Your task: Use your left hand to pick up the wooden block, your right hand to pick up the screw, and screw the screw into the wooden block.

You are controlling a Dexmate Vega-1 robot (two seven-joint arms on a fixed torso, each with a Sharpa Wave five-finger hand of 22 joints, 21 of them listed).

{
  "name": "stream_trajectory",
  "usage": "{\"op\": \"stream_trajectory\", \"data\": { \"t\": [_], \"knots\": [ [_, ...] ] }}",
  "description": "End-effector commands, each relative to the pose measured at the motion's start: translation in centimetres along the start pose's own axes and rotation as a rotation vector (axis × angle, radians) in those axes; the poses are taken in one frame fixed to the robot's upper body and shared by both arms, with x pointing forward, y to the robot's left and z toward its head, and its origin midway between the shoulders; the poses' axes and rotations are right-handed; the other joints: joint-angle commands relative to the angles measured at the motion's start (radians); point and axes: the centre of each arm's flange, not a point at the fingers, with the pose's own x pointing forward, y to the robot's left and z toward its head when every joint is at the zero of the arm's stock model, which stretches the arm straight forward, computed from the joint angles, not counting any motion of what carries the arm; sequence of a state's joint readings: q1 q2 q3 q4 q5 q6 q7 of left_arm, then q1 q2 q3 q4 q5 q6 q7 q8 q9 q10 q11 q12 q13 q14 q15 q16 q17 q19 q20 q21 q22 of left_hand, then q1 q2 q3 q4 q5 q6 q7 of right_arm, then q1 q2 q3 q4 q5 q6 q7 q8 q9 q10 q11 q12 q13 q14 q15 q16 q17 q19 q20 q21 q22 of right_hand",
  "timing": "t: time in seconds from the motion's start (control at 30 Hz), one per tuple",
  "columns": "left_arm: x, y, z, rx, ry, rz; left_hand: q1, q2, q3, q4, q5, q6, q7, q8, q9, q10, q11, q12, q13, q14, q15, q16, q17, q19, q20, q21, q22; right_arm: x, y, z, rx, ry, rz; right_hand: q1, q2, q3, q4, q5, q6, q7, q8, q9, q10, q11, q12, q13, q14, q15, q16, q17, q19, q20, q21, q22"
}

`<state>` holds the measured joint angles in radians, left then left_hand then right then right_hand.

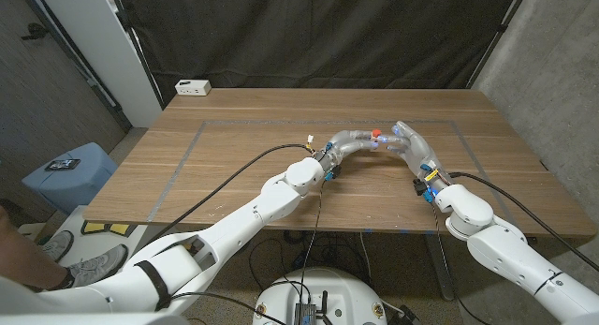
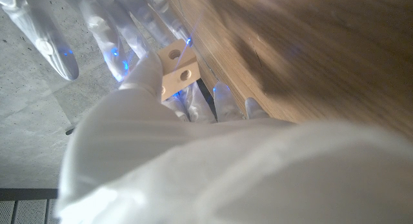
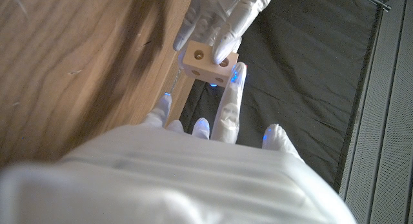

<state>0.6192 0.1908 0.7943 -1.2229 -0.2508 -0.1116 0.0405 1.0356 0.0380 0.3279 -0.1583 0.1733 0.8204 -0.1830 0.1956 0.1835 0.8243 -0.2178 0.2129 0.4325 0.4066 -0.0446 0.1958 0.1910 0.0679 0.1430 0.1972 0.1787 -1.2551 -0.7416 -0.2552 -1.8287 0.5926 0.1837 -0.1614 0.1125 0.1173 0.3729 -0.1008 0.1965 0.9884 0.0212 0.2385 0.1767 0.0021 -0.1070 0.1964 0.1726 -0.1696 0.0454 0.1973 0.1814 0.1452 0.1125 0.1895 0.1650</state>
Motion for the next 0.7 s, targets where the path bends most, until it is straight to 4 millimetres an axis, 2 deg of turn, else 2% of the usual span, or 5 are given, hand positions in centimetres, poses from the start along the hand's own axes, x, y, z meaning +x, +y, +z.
{"op": "stream_trajectory", "data": {
  "t": [0.03,0.2,0.3,0.47,0.7],
  "knots": [
    [-0.1,0.2,0.0,-0.002,-0.004,-0.004,-0.004,0.001,0.000,0.006,0.006,0.006,-0.016,0.001,0.006,0.008,-0.002,0.016,0.010,-0.001,-0.059,0.007,0.002,0.000,0.004,0.006,0.003,-0.3,0.1,0.0,0.007,-0.005,-0.012,0.014,0.007,0.003,-0.004,0.002,0.015,-0.008,0.006,0.002,0.012,-0.002,0.003,0.001,0.001,-0.006,0.009,0.002,0.007,-0.003,-0.001,0.002],
    [-0.1,0.2,0.1,-0.002,-0.004,-0.007,-0.010,0.000,-0.003,0.009,0.005,0.012,-0.021,0.003,0.006,0.012,-0.002,0.018,0.010,0.000,-0.059,0.008,0.002,0.001,0.003,0.006,0.003,-0.6,-0.4,0.2,0.000,-0.007,-0.034,0.015,0.008,0.003,-0.004,0.002,0.010,-0.019,0.000,0.002,0.015,-0.002,0.002,0.001,0.004,-0.006,0.009,0.002,0.009,-0.003,-0.001,0.002],
    [-0.1,0.2,0.1,-0.001,-0.005,-0.008,-0.011,-0.001,-0.005,0.010,0.005,0.013,-0.021,0.004,0.006,0.013,-0.002,0.018,0.010,0.001,-0.060,0.009,0.002,0.001,0.002,0.006,0.003,-0.8,-0.7,0.3,0.000,-0.010,-0.056,0.017,0.006,0.003,-0.006,0.002,-0.009,-0.028,-0.013,0.002,0.017,-0.001,0.000,0.002,0.010,-0.008,0.010,0.002,0.016,-0.004,0.001,0.002],
    [-0.2,0.2,0.1,0.000,-0.006,-0.005,-0.013,-0.003,-0.006,0.010,0.005,0.014,-0.019,0.004,0.006,0.015,-0.002,0.018,0.010,0.000,-0.061,0.009,0.002,0.001,0.001,0.006,0.003,-0.9,-0.9,0.3,0.001,-0.016,-0.068,0.031,0.001,0.008,-0.017,0.001,-0.032,-0.025,-0.031,0.003,0.020,0.003,-0.004,0.002,0.030,-0.005,0.012,0.000,0.049,-0.019,0.009,0.001],
    [-0.2,0.2,0.1,0.000,-0.007,-0.002,-0.017,-0.002,-0.009,0.012,0.005,0.018,-0.025,0.006,0.006,0.017,-0.002,0.018,0.011,0.003,-0.060,0.011,0.002,0.001,0.002,0.006,0.003,-0.7,-1.0,0.2,0.005,-0.021,-0.079,0.039,-0.002,0.010,-0.023,0.001,-0.047,-0.028,-0.041,0.003,0.022,0.006,-0.006,0.002,0.039,-0.003,0.012,-0.001,0.059,-0.022,0.009,0.000]
  ]
}}
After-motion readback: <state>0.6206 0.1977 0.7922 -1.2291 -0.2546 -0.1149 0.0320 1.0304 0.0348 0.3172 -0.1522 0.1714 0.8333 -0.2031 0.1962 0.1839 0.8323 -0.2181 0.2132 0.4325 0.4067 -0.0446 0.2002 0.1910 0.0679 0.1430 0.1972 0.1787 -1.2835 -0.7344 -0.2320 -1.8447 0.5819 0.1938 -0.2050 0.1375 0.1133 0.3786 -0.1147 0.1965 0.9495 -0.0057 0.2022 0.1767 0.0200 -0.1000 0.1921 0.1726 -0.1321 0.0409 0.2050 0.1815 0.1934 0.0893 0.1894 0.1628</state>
